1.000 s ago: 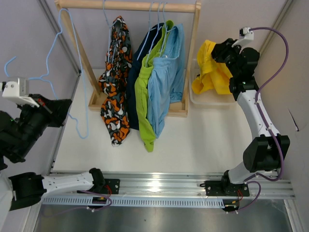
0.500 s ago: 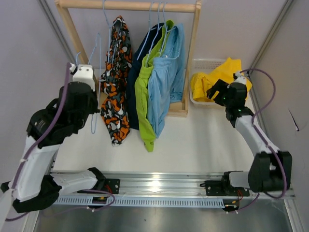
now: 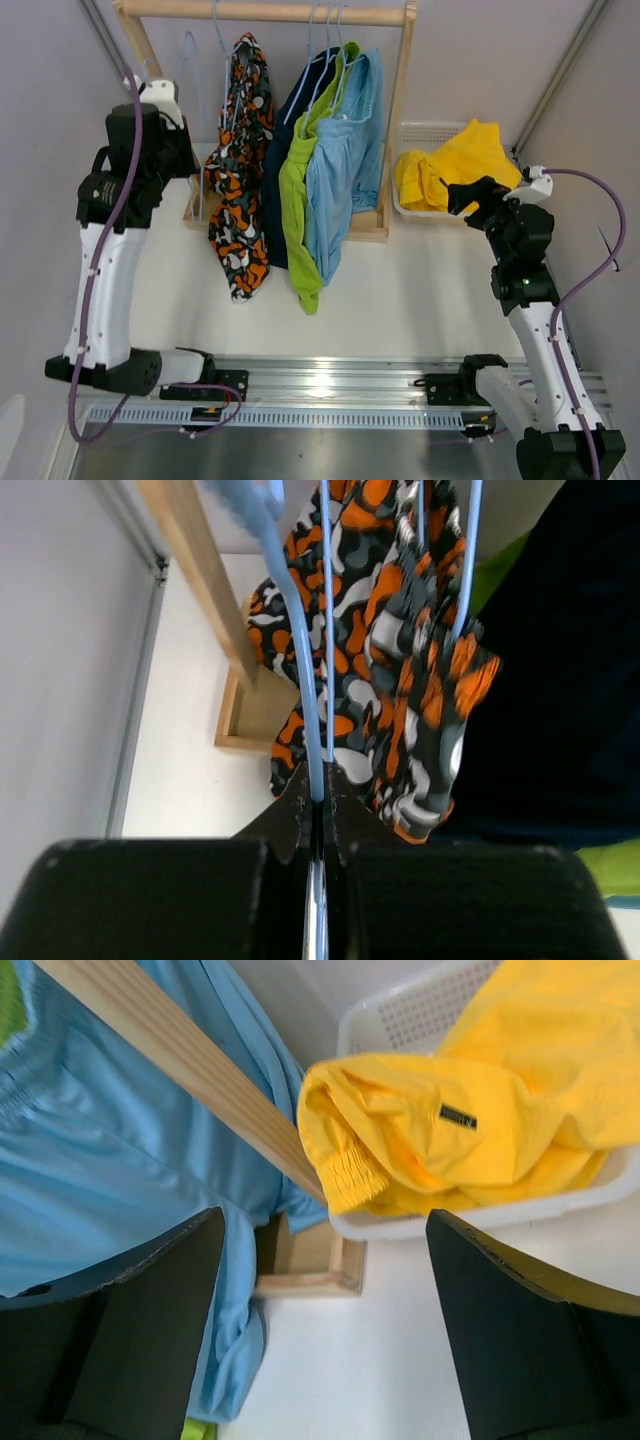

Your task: Remove the shorts from the hanger

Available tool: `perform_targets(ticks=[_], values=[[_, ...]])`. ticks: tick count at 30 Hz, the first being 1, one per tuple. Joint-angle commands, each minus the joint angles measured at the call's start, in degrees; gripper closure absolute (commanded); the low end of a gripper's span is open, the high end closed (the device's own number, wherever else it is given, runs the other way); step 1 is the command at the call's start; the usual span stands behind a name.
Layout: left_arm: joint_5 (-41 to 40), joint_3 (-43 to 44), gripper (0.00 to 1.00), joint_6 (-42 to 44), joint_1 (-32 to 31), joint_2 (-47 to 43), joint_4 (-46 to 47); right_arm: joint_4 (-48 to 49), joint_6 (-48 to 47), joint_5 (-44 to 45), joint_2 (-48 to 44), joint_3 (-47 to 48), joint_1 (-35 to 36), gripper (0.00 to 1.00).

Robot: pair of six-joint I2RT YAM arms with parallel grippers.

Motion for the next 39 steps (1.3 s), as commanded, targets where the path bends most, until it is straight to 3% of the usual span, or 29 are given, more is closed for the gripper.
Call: perform_targets(ticks=[1,8,22,27,39], values=[[10.1,9.7,1.0,1.2,3.4,6.4,6.6,-2.1,0.8,-2.3,-2.3,-2.0,-0.1,0.12],[11.5,34.5,1.0,1.3,4.7,24.1,2.6,-3.8,0.4,-6.1,-8.5,-8.0,0.3,0.12],[12.2,41.3,1.0,1.8,5.5,37.9,13.3,-5.3,-0.1,-9.1,-12.6,-12.4,1.0,0.13],[12.3,36.3,1.0,2.2,5.7,37.8,12.6,-6.1,0.1,-9.2,-13.4,-12.5,1.3,0.13],[10.4,7.5,1.0,2.6,6.3,21.9,18.7,-9.7,1.7,-9.5,-16.9,-10.9,2.6,0.13]])
